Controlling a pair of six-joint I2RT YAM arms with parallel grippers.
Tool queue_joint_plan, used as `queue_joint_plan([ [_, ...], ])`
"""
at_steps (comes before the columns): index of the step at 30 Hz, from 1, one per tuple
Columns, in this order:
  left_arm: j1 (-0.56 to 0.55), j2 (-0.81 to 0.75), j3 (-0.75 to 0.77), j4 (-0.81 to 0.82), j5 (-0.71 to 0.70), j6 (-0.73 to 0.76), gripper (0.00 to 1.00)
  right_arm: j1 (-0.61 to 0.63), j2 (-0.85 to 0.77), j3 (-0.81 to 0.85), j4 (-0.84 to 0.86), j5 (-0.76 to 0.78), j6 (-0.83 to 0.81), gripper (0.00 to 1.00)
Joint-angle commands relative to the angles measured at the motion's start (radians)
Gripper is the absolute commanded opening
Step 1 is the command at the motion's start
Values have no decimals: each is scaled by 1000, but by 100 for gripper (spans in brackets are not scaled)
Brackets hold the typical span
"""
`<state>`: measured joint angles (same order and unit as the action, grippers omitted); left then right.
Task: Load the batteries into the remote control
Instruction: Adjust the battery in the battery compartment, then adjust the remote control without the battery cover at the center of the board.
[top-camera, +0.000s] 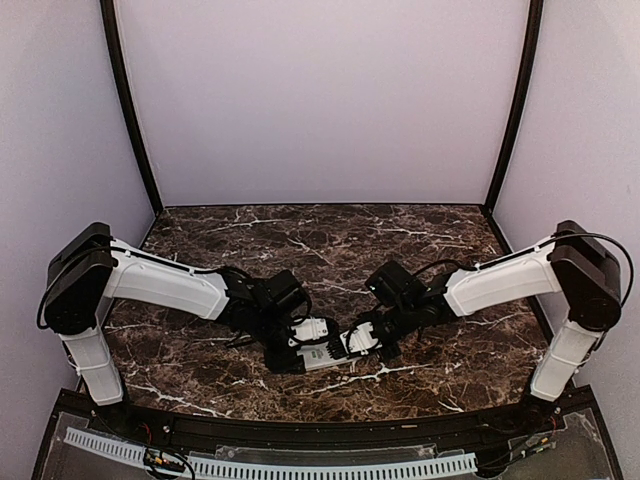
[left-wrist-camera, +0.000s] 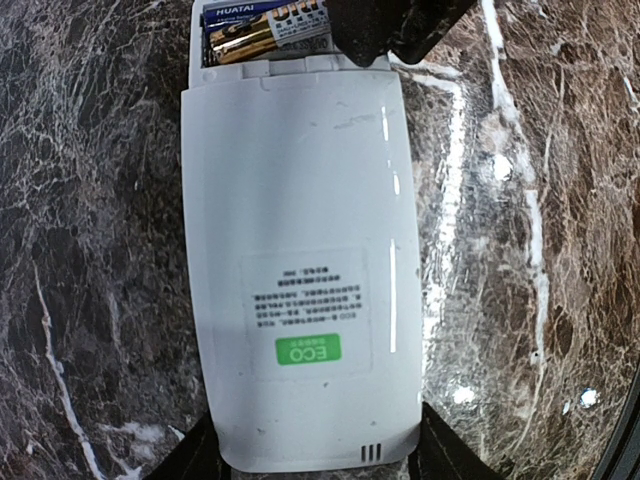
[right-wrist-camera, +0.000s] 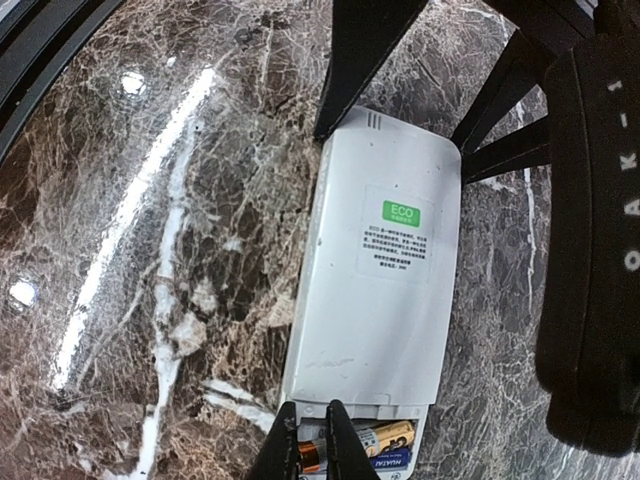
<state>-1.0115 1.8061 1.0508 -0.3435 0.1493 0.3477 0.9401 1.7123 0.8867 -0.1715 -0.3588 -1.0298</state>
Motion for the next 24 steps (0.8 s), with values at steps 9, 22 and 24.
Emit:
queue_joint_plan([
  [9,1,12,-23,-73,18,13,13,15,-39,51,-109,-54,57,16],
  [22,2,12,-16,-64,23,-13,19,16,-376,3,53,-104,717,18],
  [24,2,12,-13,-64,22,-21,23,15,-427,-32,101,-57,898,18],
])
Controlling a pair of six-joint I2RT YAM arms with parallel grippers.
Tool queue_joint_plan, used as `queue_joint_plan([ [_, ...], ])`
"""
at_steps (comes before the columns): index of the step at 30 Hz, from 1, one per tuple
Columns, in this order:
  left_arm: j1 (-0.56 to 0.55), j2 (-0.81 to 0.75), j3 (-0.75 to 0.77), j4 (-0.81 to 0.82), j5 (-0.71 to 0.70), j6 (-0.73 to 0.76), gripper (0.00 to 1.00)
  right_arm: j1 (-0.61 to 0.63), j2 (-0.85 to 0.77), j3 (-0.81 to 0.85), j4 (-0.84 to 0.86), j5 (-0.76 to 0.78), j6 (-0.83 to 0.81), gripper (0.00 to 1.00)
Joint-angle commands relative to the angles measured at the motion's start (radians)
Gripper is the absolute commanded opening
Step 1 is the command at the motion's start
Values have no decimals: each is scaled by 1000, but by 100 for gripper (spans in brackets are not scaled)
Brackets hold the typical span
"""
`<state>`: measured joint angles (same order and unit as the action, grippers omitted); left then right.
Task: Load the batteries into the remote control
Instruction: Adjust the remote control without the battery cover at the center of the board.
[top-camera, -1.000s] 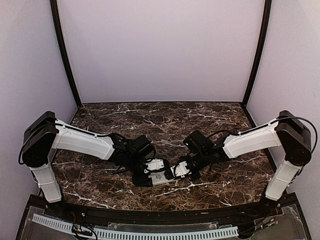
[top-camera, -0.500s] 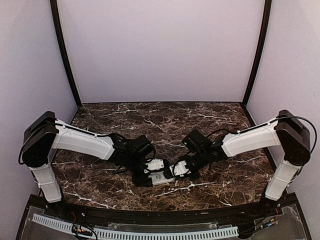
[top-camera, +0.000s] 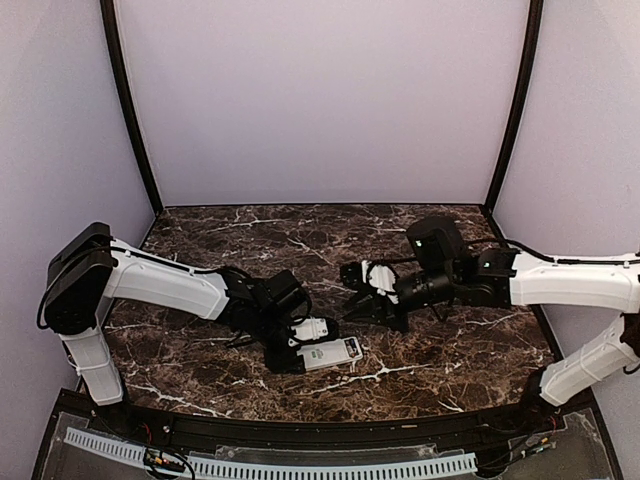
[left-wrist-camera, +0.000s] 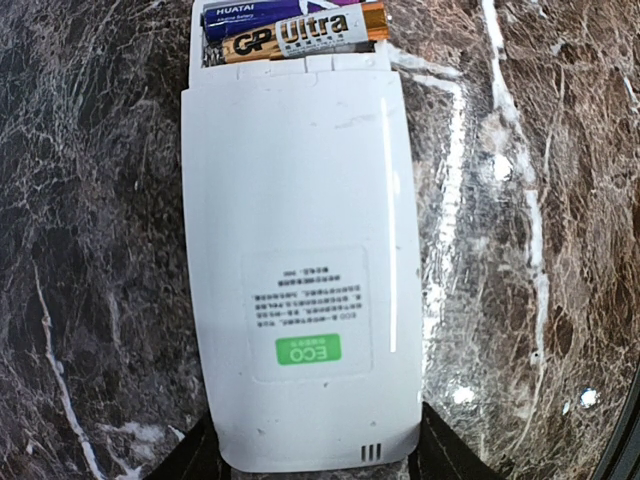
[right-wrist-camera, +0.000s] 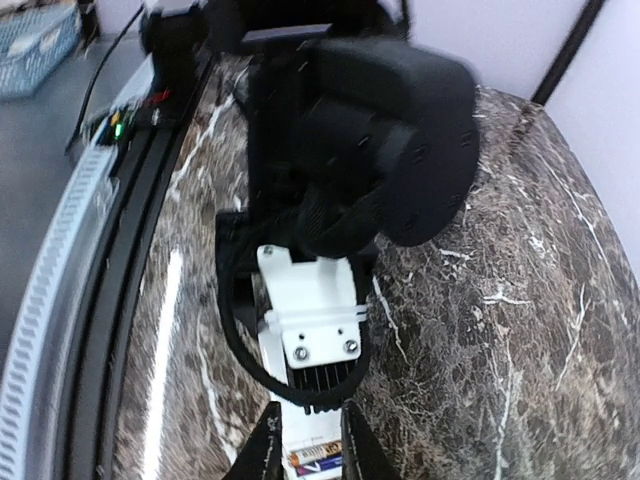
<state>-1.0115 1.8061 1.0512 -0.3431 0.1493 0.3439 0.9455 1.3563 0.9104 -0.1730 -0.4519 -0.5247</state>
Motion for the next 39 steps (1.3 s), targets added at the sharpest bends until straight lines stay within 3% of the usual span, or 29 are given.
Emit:
queue_joint_plan([
  [1,2,12,-12,-64,23,-27,26,9,-95,-70,122,83,514,18],
  [4,1,18,-1,-70,27,-50,35,9,-124,-77,79,200,826,15],
  [8,2,18,10,-77,24,-67,52,8,-100,-36,-143,335,1172,10],
  [11,2,16,19,-80,24,-79,65,14,-86,-58,-200,336,1371,8],
  [15,2,13,27,-53,6,-92,72,24,-58,-124,-161,290,1540,7],
  [22,1,9,14,51,-37,-134,82,33,77,-107,-127,230,1555,10],
  [31,2,54,32,139,-38,-148,79,34,214,-56,-66,168,1521,11],
  [39,1,79,28,150,-10,-146,78,34,239,-76,-18,151,1558,11],
])
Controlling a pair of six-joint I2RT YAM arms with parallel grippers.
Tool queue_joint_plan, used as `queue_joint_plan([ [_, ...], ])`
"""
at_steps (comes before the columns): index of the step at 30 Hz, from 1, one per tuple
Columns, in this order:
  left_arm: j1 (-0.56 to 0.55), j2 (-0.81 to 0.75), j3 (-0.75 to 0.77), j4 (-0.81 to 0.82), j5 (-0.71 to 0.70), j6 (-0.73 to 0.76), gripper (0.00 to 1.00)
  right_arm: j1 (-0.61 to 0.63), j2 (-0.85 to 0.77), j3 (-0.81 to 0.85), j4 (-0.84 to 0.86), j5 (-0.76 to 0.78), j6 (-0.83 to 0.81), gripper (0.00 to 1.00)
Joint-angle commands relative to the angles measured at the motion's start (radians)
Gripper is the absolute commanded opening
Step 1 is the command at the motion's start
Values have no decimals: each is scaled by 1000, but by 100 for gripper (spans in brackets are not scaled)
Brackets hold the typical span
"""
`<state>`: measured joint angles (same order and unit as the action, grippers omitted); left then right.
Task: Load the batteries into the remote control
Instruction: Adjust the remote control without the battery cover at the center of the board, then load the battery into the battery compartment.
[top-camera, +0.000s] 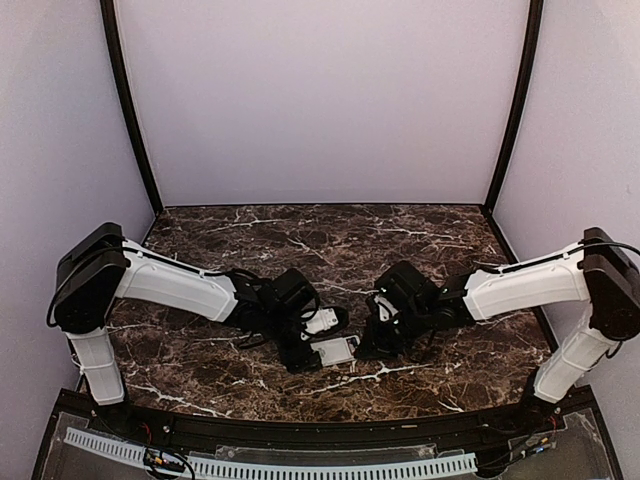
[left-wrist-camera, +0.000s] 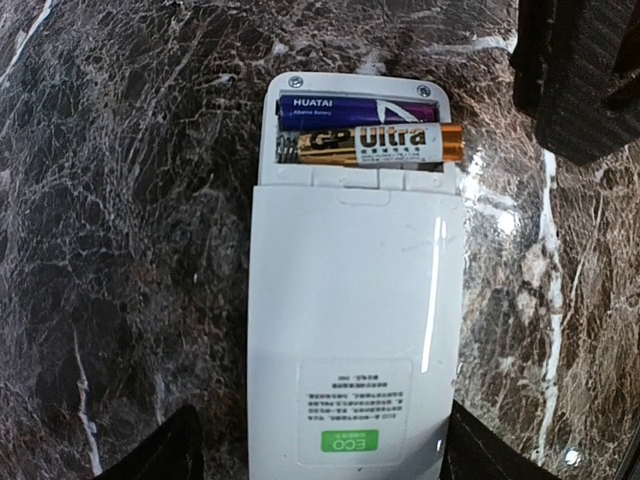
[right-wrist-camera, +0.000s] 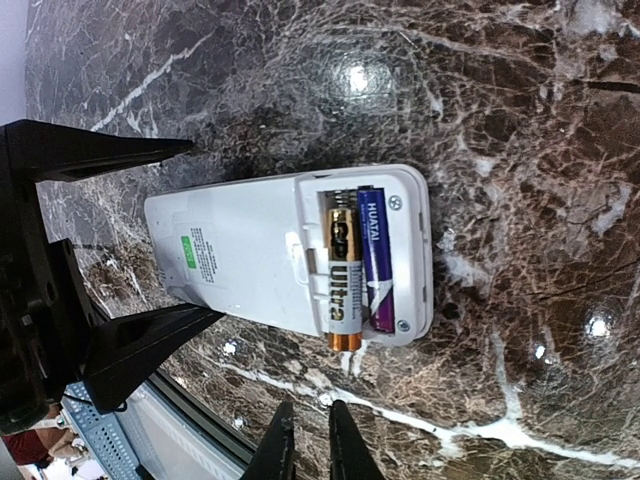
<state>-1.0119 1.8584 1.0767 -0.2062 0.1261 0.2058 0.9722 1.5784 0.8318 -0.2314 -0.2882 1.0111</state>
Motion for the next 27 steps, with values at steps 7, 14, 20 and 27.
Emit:
queue_joint_plan([
  [7,1,40,8,13,38,-7,68,4,20,12,4,20,43,8],
  [14,1,48,13,-7,49,2,54,-5,2,-1,-1,42,63,6],
  [20,1,55,20,-22,49,10,37,-21,-6,-10,5,47,67,6],
  [27,-8,60,27,-28,34,13,26,-36,-53,-51,92,111,163,10],
])
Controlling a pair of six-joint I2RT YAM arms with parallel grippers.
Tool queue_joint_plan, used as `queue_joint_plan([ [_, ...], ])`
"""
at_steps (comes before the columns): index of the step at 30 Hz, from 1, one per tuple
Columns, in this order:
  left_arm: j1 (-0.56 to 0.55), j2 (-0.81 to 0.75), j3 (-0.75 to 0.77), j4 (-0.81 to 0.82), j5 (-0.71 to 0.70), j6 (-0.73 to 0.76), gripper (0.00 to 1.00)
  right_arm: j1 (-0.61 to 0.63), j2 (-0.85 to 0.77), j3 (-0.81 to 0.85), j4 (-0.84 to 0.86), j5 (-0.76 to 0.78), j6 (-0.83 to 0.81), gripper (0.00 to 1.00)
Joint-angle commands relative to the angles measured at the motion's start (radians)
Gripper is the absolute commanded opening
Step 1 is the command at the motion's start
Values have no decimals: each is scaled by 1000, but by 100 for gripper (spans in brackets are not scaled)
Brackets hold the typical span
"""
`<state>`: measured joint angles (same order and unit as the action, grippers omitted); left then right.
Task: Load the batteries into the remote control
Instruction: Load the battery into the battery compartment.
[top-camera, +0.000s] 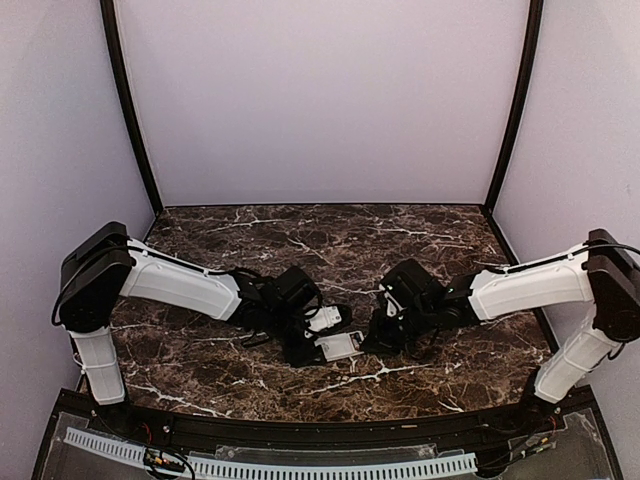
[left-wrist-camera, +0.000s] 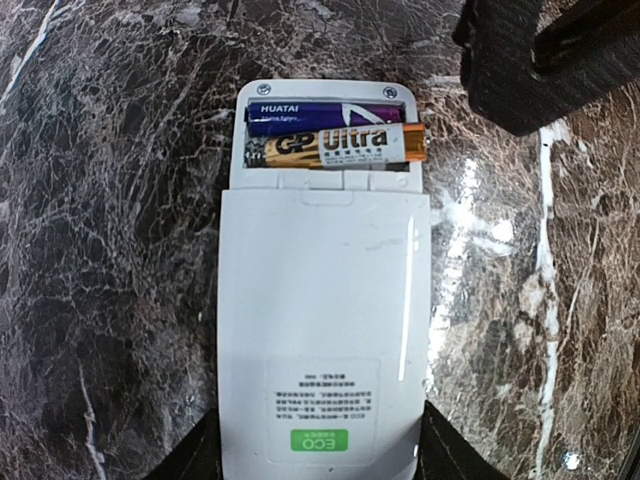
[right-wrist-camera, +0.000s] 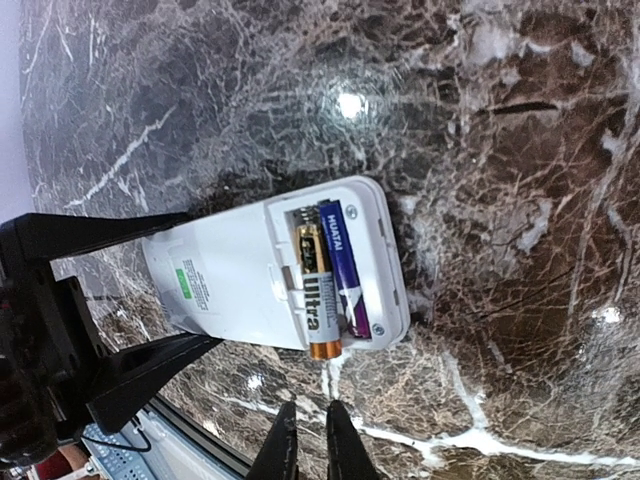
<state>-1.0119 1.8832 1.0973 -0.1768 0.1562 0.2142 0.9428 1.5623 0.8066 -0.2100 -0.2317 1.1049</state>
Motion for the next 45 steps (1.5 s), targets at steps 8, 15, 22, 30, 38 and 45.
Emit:
queue_joint_plan([
  [8,-19,44,14,-69,-8,12,24,-7,12,-24,96,37,84,9],
  [15,-20,45,13,-74,-10,15,23,-7,34,-2,71,41,62,3],
  [22,-20,47,16,-76,-9,17,23,-7,47,3,52,39,50,11],
  [30,-20,48,17,-81,-14,19,23,-18,89,41,43,43,4,9],
  [38,-19,48,15,-82,-23,22,23,-19,105,48,57,25,0,4],
  [45,-20,48,17,-85,-30,25,23,-19,119,56,63,8,-3,4],
])
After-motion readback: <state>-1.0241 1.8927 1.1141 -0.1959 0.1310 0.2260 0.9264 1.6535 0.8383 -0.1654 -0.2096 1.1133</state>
